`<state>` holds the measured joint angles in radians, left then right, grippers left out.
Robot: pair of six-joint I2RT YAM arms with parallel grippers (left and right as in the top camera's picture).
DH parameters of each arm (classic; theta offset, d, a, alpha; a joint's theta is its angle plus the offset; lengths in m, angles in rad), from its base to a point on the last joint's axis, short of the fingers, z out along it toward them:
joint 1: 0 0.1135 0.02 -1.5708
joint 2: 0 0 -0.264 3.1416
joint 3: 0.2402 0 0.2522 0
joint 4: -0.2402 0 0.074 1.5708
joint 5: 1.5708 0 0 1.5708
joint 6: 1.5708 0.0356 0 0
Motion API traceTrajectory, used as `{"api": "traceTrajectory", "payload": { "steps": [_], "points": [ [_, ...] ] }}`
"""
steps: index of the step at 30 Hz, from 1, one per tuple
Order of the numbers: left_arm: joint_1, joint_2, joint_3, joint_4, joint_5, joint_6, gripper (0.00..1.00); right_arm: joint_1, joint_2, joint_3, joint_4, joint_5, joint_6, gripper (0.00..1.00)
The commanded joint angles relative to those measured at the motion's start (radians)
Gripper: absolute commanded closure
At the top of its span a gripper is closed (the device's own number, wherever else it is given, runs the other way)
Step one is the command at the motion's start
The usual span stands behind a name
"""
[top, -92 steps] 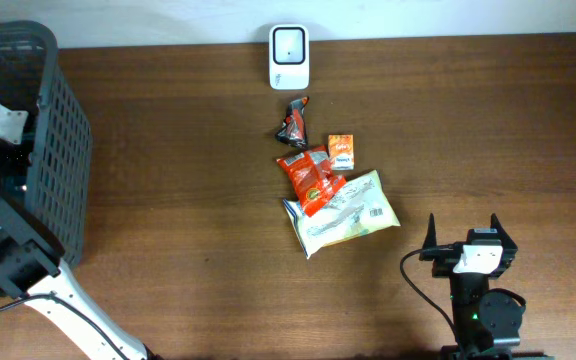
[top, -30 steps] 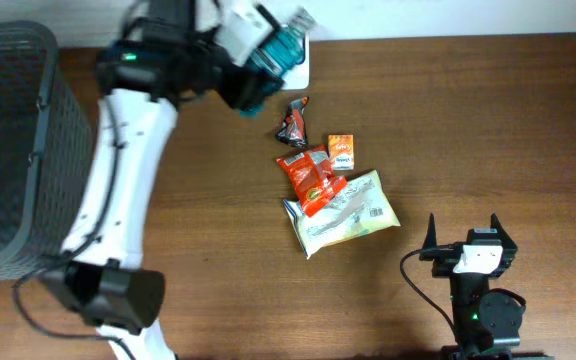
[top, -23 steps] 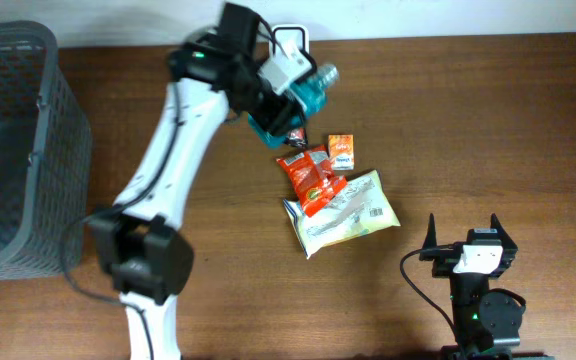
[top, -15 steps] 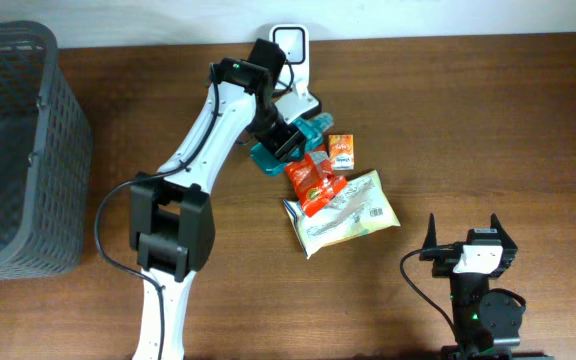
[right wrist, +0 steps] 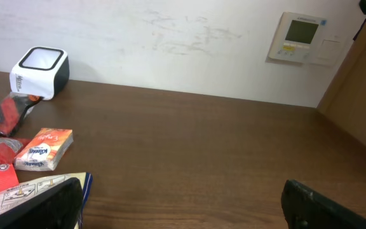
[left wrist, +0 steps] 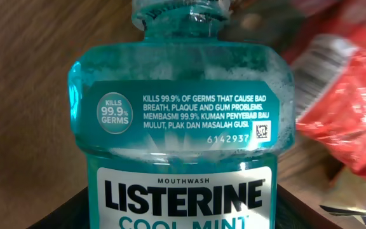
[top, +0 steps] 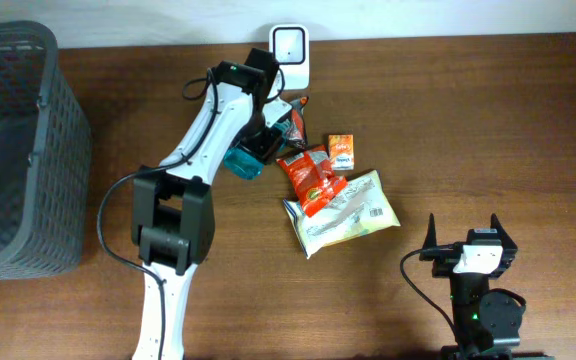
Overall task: Scan the item barcode
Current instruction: 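Carry the Listerine bottle near the scanner and set it on the table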
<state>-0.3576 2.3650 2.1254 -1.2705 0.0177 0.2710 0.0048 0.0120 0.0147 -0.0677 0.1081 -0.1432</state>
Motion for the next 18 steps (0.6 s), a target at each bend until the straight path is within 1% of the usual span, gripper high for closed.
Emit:
{"api": "traceTrajectory", "payload": {
  "steps": [1, 5, 7, 11, 13, 16, 17, 18],
  "points": [
    [0.021, 0.009, -0.045, -0.005, -0.015, -0.047, 0.52, 0.008, -0.006, -0.009, -0.003, 0.009, -0.006, 0.01],
    [0.028, 0.009, -0.093, -0.006, -0.014, -0.047, 0.5, 0.008, -0.006, -0.009, -0.003, 0.009, -0.006, 0.02],
    [0.028, 0.009, -0.108, -0.005, -0.014, -0.047, 0.46, 0.008, -0.006, -0.009, -0.003, 0.009, -0.006, 0.02],
    [0.027, 0.009, -0.116, -0.003, -0.014, -0.047, 0.36, 0.008, -0.006, -0.009, -0.003, 0.009, -0.006, 0.02],
    [0.027, 0.009, -0.116, -0.003, -0.013, -0.047, 0.28, 0.008, -0.006, -0.009, -0.003, 0.009, -0.006, 0.02],
    [0.027, 0.009, -0.116, -0.006, 0.002, -0.047, 0.2, 0.008, -0.006, -0.009, -0.003, 0.009, -0.006, 0.02],
    [0.027, 0.009, -0.116, -0.007, 0.005, -0.047, 0.18, 0.008, -0.006, -0.009, -0.003, 0.009, -0.006, 0.02],
    [0.027, 0.009, -0.116, -0.009, 0.004, -0.047, 0.18, 0.008, -0.006, -0.009, -0.003, 0.009, -0.006, 0.02]
  ]
}}
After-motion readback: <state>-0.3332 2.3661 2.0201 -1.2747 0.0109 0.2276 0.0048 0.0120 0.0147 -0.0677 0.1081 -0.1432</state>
